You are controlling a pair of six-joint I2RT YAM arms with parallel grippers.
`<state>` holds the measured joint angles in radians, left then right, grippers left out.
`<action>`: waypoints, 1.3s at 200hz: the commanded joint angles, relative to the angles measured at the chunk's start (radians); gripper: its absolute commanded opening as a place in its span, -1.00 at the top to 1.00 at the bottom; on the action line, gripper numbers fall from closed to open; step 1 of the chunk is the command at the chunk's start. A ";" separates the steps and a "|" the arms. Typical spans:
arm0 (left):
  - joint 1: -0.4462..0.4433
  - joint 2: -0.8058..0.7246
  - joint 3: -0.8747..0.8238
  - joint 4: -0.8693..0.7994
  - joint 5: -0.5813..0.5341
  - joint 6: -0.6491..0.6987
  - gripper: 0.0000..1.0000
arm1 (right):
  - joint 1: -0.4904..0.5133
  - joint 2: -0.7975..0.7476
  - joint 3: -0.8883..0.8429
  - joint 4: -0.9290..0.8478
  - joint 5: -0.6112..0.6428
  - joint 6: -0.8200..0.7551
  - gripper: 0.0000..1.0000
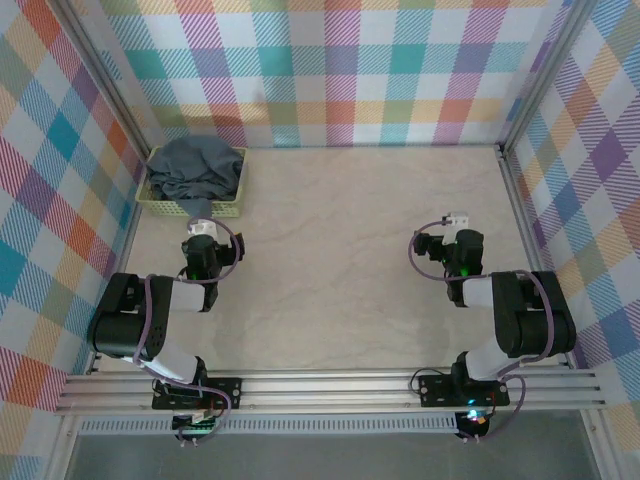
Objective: Fold the inside-out t-shirt
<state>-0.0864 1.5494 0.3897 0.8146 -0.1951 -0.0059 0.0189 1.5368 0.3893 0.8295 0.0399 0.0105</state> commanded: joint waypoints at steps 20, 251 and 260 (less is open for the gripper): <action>0.003 0.008 0.023 0.002 0.000 0.009 -1.00 | -0.001 -0.001 0.016 0.011 -0.016 0.003 -0.99; -0.032 -0.151 -0.087 0.068 0.036 0.068 -1.00 | 0.006 -0.043 -0.016 0.036 -0.123 -0.057 -0.99; -0.058 -0.220 -0.096 0.024 -0.004 0.075 -1.00 | 0.022 -0.079 -0.037 0.047 -0.114 -0.071 -0.99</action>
<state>-0.1009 1.4754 0.3328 0.8242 -0.1661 0.0235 0.0204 1.5322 0.3866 0.8303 -0.0147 -0.0067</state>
